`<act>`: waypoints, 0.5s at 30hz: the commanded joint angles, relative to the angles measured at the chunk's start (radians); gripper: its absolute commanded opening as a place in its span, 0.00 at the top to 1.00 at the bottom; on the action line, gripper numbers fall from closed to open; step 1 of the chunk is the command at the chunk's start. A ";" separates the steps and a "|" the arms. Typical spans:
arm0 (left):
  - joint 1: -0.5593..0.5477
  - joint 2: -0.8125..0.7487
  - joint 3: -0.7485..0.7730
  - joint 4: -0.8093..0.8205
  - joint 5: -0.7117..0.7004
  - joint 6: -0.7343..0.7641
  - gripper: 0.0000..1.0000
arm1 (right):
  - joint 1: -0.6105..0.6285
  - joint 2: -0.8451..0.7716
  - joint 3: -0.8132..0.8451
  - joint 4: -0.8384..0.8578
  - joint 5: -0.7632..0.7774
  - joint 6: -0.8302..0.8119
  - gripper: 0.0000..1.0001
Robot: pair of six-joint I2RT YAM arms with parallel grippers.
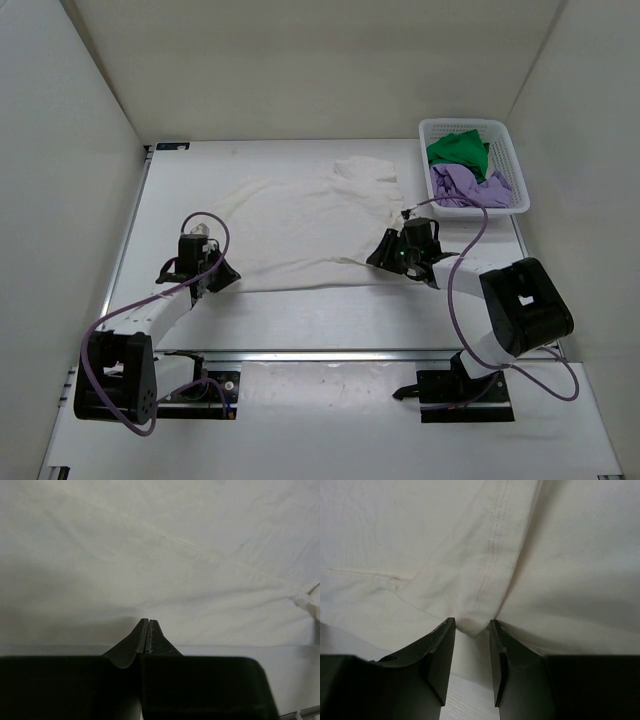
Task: Fold and stack the t-shirts
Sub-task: Fold the flattened tshirt in 1/3 of the way
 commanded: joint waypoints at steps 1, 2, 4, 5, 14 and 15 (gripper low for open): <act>0.003 -0.014 -0.007 0.020 0.012 -0.002 0.94 | 0.005 0.006 0.038 0.039 -0.012 0.010 0.70; 0.009 -0.016 0.000 0.021 0.008 -0.002 0.94 | 0.008 0.002 0.038 0.041 -0.008 0.015 0.76; 0.003 -0.016 -0.001 0.024 0.008 -0.003 0.94 | 0.003 -0.003 0.044 0.038 -0.011 0.012 0.86; 0.003 -0.014 -0.007 0.021 0.002 -0.006 0.94 | 0.011 -0.007 0.049 0.032 -0.009 0.007 0.90; 0.007 -0.033 -0.024 0.020 -0.012 -0.008 0.95 | 0.026 0.054 0.208 -0.065 0.042 -0.048 1.00; 0.009 -0.036 -0.018 0.017 -0.015 -0.008 0.95 | 0.029 0.068 0.237 -0.073 0.043 -0.059 1.00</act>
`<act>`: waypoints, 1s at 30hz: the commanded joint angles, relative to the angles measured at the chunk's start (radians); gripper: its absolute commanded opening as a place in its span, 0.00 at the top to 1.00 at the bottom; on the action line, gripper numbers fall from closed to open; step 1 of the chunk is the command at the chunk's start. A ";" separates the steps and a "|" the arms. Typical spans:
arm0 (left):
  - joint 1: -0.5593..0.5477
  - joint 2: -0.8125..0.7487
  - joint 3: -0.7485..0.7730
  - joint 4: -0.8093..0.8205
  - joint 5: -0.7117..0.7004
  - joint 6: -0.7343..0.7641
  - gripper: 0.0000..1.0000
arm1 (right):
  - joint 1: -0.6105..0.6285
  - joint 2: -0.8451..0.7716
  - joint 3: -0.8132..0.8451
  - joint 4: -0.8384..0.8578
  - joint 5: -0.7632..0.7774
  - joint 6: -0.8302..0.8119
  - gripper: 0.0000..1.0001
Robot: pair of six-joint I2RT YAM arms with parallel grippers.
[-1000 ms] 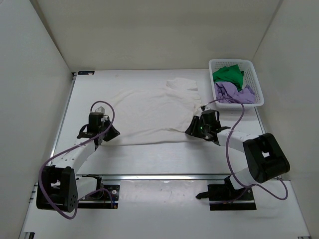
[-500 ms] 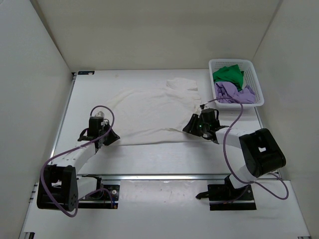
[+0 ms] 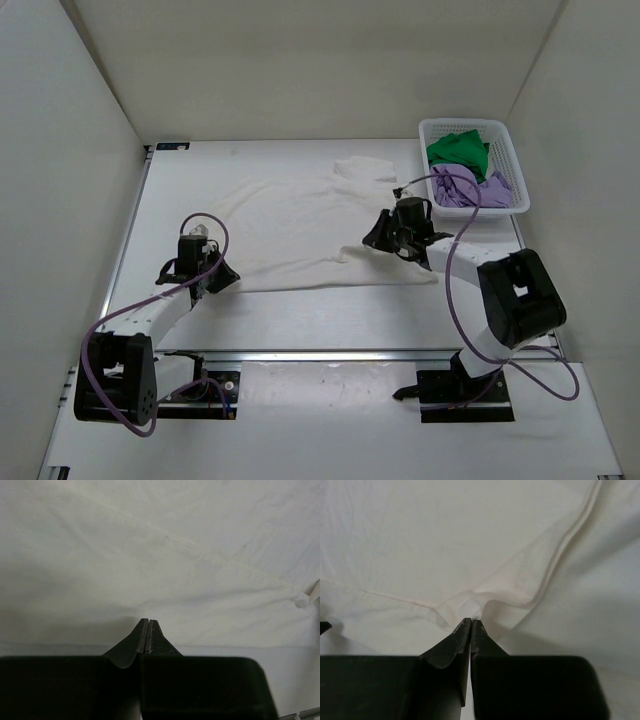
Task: Fold and stack the t-shirts
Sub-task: Fold the flattened tshirt in 1/3 of the way
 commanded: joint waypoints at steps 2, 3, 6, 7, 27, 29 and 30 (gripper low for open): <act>0.004 -0.033 -0.005 0.014 -0.007 0.002 0.95 | 0.009 0.064 0.116 -0.024 0.041 -0.052 1.00; 0.004 -0.031 -0.005 0.013 -0.007 -0.001 0.95 | 0.015 0.088 0.151 -0.044 0.038 -0.053 1.00; 0.002 -0.034 -0.005 0.013 -0.006 -0.004 0.95 | 0.015 0.149 0.229 -0.068 0.058 -0.090 1.00; 0.001 -0.036 0.001 0.013 -0.010 -0.002 0.95 | 0.020 0.177 0.269 -0.090 0.058 -0.105 1.00; -0.047 -0.099 0.033 -0.029 -0.060 -0.034 0.95 | 0.041 0.070 0.271 -0.187 0.057 -0.216 0.88; -0.065 -0.079 0.029 -0.012 -0.046 -0.035 0.94 | 0.049 0.027 0.161 -0.159 0.044 -0.208 1.00; -0.067 -0.065 0.026 -0.010 -0.043 -0.041 0.94 | 0.063 0.010 0.136 -0.157 0.046 -0.201 1.00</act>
